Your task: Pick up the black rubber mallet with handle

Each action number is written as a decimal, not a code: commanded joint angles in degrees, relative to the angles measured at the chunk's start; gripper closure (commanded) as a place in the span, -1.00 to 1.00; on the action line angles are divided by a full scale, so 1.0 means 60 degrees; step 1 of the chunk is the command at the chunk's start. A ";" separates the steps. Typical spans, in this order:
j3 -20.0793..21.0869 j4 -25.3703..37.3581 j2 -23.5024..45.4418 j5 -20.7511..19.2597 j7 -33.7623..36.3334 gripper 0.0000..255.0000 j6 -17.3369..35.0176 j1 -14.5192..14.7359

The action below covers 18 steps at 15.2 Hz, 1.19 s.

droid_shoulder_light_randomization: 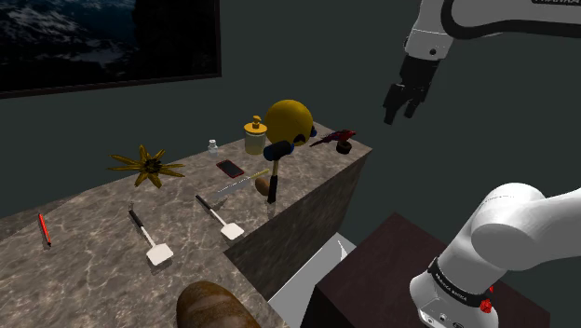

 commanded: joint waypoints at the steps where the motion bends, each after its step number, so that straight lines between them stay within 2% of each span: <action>1: 0.0000 0.0000 0.0000 0.0000 0.0000 -1.00 0.0000 0.0000; 9: 0.0944 0.0261 0.2286 0.0771 0.2620 -1.00 0.1970 -0.0209; 18: 0.1647 0.1694 0.5439 0.0999 0.5353 -1.00 0.3725 -0.0478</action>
